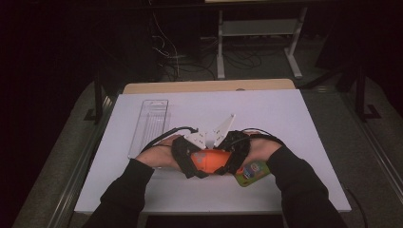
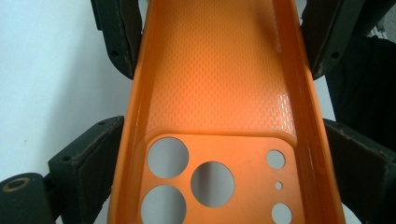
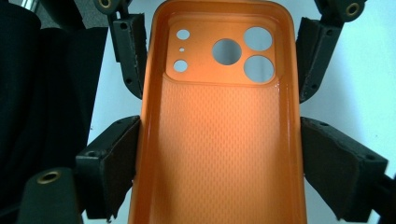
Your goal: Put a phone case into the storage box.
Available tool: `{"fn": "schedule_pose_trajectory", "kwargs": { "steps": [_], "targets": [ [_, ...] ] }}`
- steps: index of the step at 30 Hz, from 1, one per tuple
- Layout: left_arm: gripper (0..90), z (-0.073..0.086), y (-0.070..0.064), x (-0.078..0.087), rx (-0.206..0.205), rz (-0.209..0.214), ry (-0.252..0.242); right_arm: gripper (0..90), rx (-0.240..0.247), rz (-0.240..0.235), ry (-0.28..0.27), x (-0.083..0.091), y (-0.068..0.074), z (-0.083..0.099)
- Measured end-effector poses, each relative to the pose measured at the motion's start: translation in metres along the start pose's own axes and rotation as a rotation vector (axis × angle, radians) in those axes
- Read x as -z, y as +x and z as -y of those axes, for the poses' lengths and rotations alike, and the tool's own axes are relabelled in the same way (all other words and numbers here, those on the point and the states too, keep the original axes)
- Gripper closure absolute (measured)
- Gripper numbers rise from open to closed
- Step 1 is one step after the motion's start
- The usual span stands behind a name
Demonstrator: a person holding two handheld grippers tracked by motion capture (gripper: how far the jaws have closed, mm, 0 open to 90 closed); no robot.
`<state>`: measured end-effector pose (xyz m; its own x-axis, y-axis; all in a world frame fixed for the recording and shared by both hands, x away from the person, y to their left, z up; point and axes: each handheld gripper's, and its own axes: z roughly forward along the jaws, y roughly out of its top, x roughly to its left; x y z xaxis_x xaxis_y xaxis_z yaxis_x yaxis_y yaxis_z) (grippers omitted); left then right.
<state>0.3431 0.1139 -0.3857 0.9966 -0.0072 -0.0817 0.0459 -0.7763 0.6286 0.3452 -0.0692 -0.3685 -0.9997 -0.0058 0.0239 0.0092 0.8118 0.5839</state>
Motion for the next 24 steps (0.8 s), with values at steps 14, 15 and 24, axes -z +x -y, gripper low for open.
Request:
{"fn": "schedule_pose_trajectory", "kwargs": {
  "steps": [14,15,24],
  "targets": [
    [14.8,0.0001,0.0004,0.0018,-0.010,0.016,-0.006,15.1,0.004,-0.005,0.002,-0.0003,0.0000,0.0002],
    [14.9,0.0002,0.0003,0.0018,-0.011,0.015,-0.007,15.0,0.003,-0.006,0.000,-0.0002,-0.0001,0.0003],
    [15.9,0.0002,0.0013,0.0021,0.004,0.022,-0.012,14.3,-0.021,-0.012,-0.006,0.0003,-0.0007,0.0022]
  ]
}}
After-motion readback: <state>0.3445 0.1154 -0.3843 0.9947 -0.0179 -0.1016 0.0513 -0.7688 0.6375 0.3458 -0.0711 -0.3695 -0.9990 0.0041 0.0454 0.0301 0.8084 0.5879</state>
